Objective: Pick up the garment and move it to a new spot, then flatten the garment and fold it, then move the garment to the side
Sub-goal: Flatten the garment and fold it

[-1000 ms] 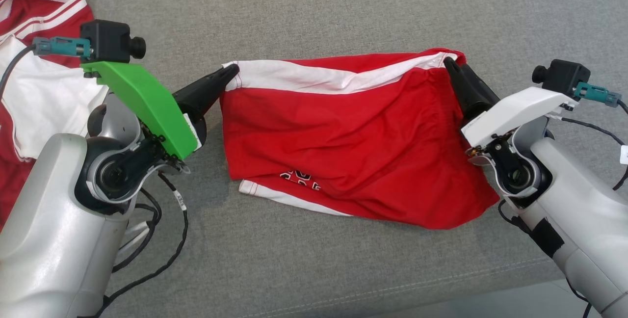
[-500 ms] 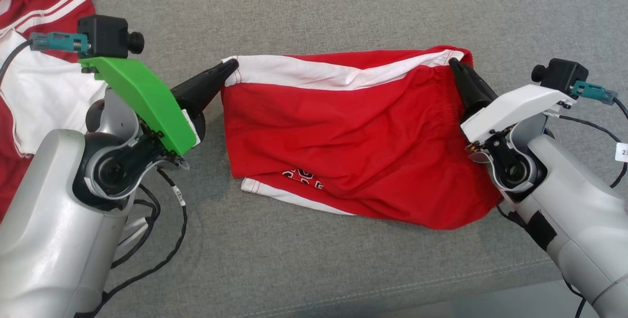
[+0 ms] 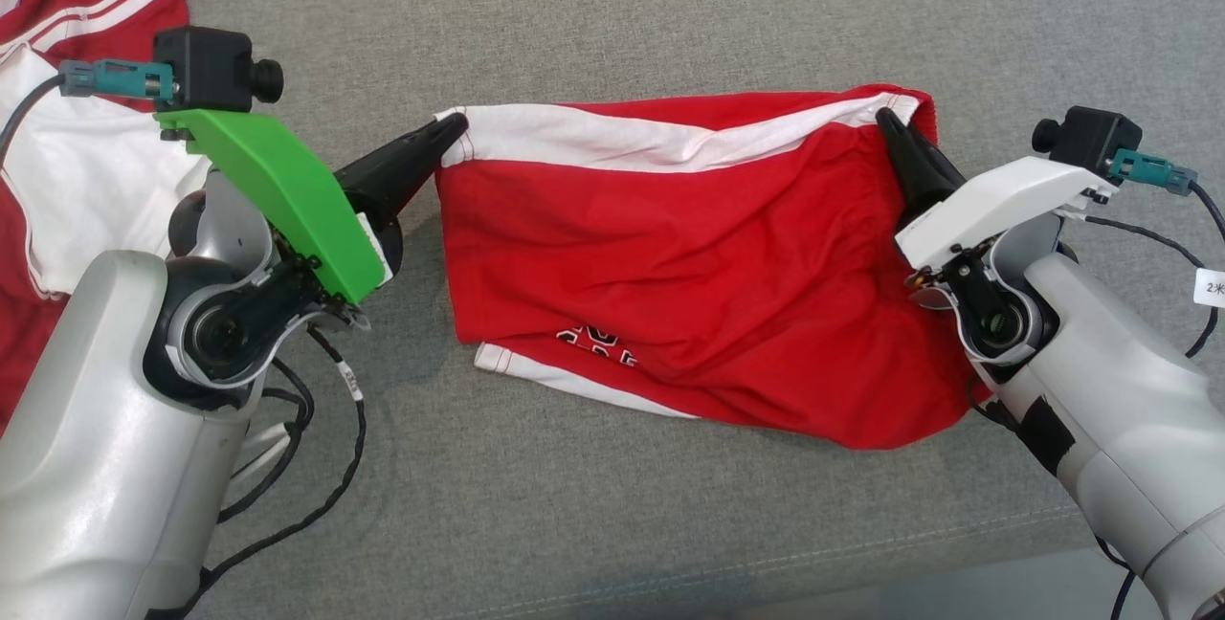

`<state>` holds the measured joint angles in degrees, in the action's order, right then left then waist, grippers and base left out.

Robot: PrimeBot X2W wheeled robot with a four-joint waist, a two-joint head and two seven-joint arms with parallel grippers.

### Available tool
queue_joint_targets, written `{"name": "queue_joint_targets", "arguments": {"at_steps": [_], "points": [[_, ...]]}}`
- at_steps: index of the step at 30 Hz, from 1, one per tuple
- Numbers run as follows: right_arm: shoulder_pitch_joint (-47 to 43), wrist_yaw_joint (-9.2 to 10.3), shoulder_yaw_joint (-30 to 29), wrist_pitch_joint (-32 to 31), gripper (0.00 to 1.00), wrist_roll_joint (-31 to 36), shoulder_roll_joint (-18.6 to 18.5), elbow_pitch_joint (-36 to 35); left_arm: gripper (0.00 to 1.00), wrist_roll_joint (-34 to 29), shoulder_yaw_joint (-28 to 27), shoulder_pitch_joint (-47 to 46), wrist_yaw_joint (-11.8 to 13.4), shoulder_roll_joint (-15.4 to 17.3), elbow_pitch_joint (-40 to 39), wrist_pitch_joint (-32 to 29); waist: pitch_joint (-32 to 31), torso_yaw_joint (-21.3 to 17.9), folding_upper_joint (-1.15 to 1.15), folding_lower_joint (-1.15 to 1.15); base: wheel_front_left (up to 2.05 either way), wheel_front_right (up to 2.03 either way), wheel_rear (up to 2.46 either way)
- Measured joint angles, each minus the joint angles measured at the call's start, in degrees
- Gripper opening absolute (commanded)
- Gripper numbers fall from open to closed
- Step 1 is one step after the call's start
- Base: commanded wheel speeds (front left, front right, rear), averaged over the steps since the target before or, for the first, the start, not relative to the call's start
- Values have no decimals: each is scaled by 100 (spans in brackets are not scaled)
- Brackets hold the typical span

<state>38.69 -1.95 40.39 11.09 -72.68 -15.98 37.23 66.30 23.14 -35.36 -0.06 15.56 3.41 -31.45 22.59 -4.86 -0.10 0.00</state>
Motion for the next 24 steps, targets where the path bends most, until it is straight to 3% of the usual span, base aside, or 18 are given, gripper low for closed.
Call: {"name": "queue_joint_targets", "arguments": {"at_steps": [3,10,14,19,24], "points": [[23,-35,1,9,0,5,20,98,0,0,2,-1,-3,1,3,0,5,4,0,0,0,0,0],[224,-414,-51,44,0,-36,11,-114,0,-1,-174,-14,-52,105,118,115,-81,-12,0,0,0,0,0],[492,-547,-119,-104,0,-130,-257,-656,0,-1,-409,-190,-100,301,121,182,-203,-43,0,0,0,0,0],[485,-557,-458,-365,0,-772,-778,-1534,0,58,-605,-282,-233,381,-82,219,-434,-72,0,0,0,0,0],[-229,-544,-634,-641,0,-1638,-1166,-3283,0,209,-593,-86,-348,588,-614,44,-739,-79,0,0,0,0,0]]}}
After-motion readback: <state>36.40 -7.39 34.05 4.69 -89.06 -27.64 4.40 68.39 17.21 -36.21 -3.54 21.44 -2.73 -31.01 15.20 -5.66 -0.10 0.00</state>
